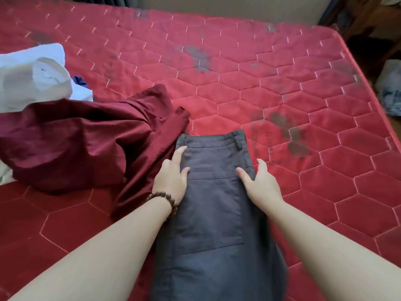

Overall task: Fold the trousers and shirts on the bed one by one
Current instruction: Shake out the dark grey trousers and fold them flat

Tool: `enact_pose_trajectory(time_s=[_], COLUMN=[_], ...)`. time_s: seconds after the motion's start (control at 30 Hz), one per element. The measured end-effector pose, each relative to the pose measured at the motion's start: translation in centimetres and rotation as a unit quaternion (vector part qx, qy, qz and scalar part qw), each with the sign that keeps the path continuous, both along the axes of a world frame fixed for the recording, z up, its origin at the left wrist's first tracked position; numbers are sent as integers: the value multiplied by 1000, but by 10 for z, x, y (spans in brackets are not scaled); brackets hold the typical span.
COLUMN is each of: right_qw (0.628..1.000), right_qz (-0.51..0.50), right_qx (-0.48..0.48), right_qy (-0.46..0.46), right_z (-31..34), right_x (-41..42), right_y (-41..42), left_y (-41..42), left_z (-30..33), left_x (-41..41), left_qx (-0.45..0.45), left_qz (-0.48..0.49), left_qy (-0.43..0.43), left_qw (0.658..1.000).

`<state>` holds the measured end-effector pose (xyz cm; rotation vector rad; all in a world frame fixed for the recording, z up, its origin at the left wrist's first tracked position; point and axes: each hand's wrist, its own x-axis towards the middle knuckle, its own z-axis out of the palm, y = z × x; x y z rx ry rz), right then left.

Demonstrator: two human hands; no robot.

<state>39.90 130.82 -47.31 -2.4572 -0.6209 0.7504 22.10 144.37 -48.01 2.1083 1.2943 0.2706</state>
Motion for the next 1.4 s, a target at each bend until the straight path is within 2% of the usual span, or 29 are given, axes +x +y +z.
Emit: enact_pose_trajectory(time_s=[0.1,0.3,0.33,0.4,0.43,0.47,0.53,0.57,0.63,0.7,0.77,0.87,0.97,1.03,1.13,1.23,1.3,1.4], right_qw=[998,974,977,987,981,970,946,934,909,895,903,913,912,903,918,913,916,932], right_qz=[20,-12,-14,-5,12,35,120,184,301,339,308,284,269,250,282,352,346,306], right_qx=[51,164,147,23,-36,-57,-15,2,-24,-94,-125,-118,-9,68,61,1,-34,-24], right_qy=[19,-153,-156,-158,-189,-235,-300,-307,-287,-273,-271,-267,-310,-341,-273,-206,-201,-194], right_z=[-3,28,30,28,25,25,19,13,-5,-22,-34,-33,-9,5,18,10,3,-2], right_x=[-9,4,10,23,26,26,20,14,4,1,4,3,7,20,37,46,50,57], right_y=[2,-14,-14,-13,-13,-11,-5,-2,2,2,-2,-1,16,38,83,119,129,135], left_y=[-1,-2,-1,1,-1,-6,-16,-21,-27,-26,-24,-22,-16,-11,-9,-8,-7,-6], left_z=[0,24,25,21,17,14,3,-6,-24,-34,-36,-29,-23,-29,-36,-38,-39,-39], left_x=[1,30,38,49,51,53,58,59,60,60,63,63,35,12,1,2,0,-1], left_qx=[22,98,96,112,141,167,193,191,185,191,192,182,166,128,121,117,120,123], left_qz=[-20,-29,-26,0,4,-13,-102,-156,-222,-234,-232,-224,-156,-160,-201,-205,-210,-216], left_qy=[-42,-155,-137,-14,40,57,76,114,195,217,208,161,84,75,73,54,52,58], left_qw=[999,983,986,994,989,984,973,962,937,928,931,944,970,976,969,970,969,967])
